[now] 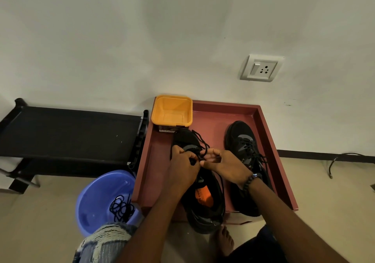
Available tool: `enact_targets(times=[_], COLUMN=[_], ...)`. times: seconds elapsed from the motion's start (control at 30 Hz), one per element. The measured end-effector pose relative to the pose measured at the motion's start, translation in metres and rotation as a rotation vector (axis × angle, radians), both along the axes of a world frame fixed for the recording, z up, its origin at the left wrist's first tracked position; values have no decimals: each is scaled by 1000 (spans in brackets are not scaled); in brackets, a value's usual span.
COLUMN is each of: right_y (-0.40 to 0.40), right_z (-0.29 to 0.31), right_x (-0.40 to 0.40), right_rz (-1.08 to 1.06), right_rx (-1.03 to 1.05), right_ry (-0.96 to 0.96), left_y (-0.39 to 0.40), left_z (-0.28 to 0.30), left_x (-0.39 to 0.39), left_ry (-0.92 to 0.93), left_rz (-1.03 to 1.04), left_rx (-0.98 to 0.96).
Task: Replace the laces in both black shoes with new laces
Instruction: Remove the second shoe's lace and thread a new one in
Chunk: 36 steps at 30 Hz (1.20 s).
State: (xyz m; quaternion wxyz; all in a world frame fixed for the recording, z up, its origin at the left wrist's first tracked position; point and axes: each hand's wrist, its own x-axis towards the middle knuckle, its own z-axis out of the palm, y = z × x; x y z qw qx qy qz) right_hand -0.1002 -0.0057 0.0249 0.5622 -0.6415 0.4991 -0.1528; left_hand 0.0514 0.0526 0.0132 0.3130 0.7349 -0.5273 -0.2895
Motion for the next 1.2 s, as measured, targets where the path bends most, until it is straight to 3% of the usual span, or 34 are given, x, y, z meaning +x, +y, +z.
enact_targets(times=[0.1, 0.23, 0.43, 0.5, 0.67, 0.77, 0.87, 0.97, 1.2], right_y=[5, 12, 31, 30, 25, 28, 26, 22, 18], right_z=[2, 5, 6, 6, 6, 11, 15, 16, 12], right_x=[0, 6, 9, 8, 11, 15, 14, 11, 30], right_rz=[-58, -92, 160, 131, -183, -135, -52, 89, 151], right_rx=[-55, -304, -687, -671, -491, -423, -340, -366, -515], right_ry=[-10, 88, 374, 354, 73, -92, -169, 33, 382], left_y=[5, 16, 29, 30, 35, 34, 32, 35, 42], left_z=[8, 15, 14, 16, 17, 17, 13, 7, 3], left_x=[4, 11, 15, 13, -2, -10, -7, -7, 1], left_ry=[-69, -72, 24, 58, -2, -68, 7, 61, 269], left_rz=[-28, 8, 22, 7, 23, 90, 142, 157, 261], left_rx=[-15, -36, -46, -11, 124, 97, 50, 17, 3])
